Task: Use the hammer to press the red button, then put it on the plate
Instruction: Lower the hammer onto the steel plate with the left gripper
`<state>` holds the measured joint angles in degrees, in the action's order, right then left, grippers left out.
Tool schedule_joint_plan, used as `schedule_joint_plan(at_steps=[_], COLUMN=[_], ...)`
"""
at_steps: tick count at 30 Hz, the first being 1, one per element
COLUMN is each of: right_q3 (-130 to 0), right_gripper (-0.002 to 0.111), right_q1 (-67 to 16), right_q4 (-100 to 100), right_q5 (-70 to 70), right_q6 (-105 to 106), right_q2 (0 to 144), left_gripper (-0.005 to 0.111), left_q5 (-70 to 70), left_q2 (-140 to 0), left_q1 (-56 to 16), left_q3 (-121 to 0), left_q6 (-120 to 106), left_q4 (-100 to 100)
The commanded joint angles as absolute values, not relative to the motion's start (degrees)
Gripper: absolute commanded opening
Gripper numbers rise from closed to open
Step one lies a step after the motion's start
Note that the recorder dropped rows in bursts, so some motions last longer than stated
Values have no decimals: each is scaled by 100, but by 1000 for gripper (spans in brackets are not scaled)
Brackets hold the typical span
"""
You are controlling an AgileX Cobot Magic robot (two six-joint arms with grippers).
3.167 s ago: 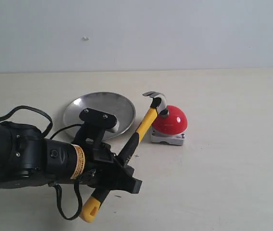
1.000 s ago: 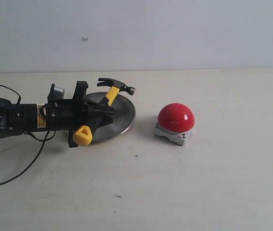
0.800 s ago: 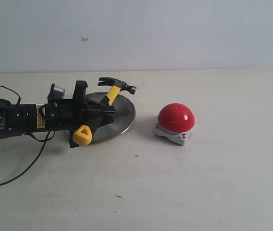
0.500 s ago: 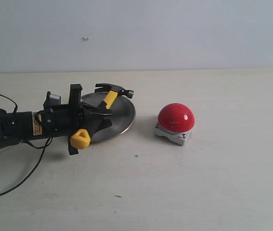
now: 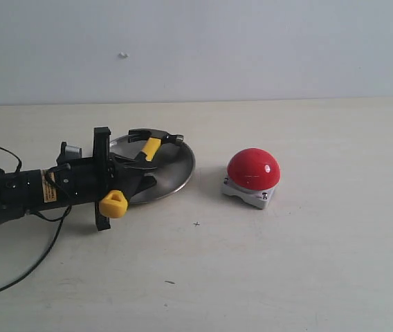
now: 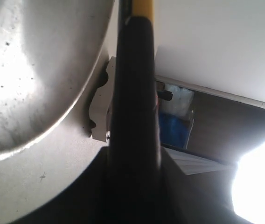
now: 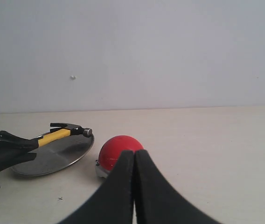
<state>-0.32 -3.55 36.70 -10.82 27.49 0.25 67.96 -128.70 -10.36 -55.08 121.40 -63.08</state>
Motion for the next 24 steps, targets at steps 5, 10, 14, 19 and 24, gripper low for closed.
schedule_joint_plan(at_steps=[5, 10, 14, 19, 24], right_q3=[0, 0, 0, 0, 0], right_gripper=[0, 0, 0, 0, 0], right_q1=[-318, -318, -318, -318, -318], right_q4=[3698, 3698, 3698, 3698, 3698], right_q5=[-1081, -1070, -1070, -1070, -1070], right_q6=[2792, 2792, 2792, 2792, 2792], right_q2=[0, 0, 0, 0, 0], left_gripper=[38, 75, 79, 79, 79], left_q5=[6996, 6996, 6996, 6996, 6996], left_q2=[-12861, -12861, -12861, -12861, -12861], left_q1=[-1021, -1021, -909, -400, 73], left_q3=[-5533, -5533, -5533, -5533, -5533], left_q6=[12165, 12143, 12143, 12171, 12171], left_q4=[-6157, -6245, -6459, -7191, -7441])
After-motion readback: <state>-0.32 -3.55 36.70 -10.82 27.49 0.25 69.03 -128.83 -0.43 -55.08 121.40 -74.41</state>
